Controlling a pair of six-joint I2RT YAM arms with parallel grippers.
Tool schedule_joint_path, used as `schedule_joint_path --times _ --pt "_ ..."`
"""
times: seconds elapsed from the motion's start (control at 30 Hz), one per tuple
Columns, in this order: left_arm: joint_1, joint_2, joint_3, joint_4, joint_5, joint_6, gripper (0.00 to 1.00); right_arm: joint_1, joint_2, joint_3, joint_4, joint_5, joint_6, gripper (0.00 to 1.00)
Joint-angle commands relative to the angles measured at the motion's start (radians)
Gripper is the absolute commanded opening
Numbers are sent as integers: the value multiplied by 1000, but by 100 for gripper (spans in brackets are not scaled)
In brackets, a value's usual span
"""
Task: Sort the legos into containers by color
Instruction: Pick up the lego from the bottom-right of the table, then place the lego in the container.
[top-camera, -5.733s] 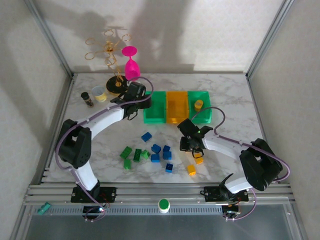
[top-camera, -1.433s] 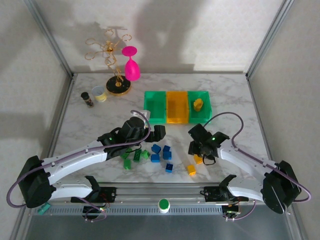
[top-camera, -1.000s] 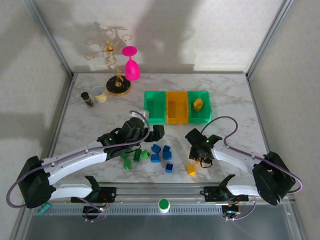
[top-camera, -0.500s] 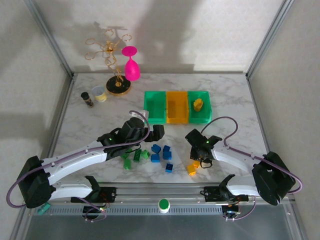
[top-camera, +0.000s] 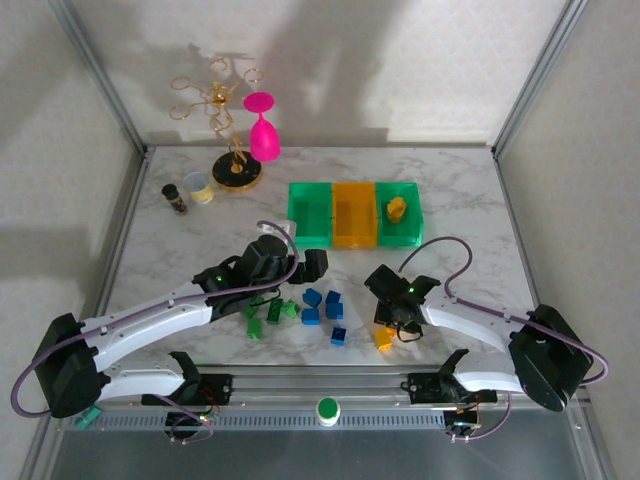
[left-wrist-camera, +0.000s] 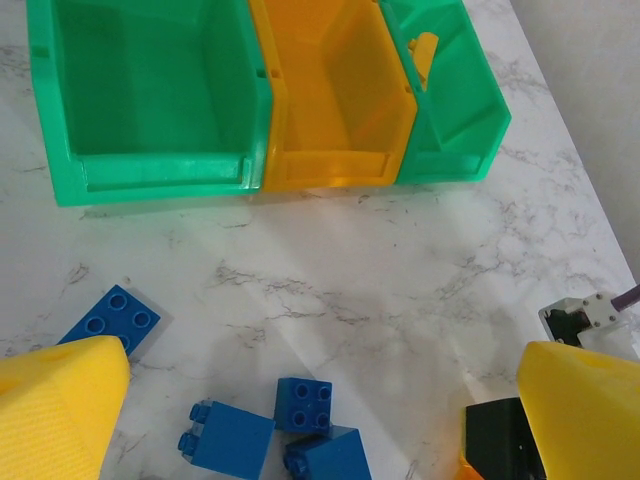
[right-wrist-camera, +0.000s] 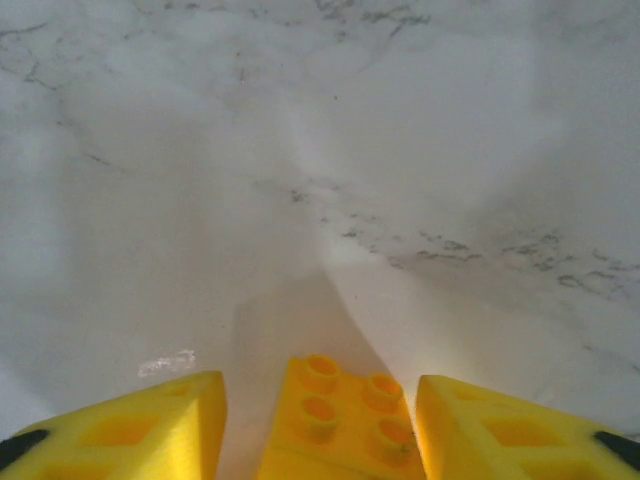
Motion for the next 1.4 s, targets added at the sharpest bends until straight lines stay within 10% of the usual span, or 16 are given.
schedule_joint_path --times 0.0,0.6,1.37 --pt "-8 -22 -4 -30 -27 4 100 10 0 3 -36 18 37 48" --pt "-8 -14 19 -24 -24 13 100 -2 -1 94 -68 88 -17 32" --pt "66 160 204 67 -19 61 100 -481 364 616 227 118 -543 33"
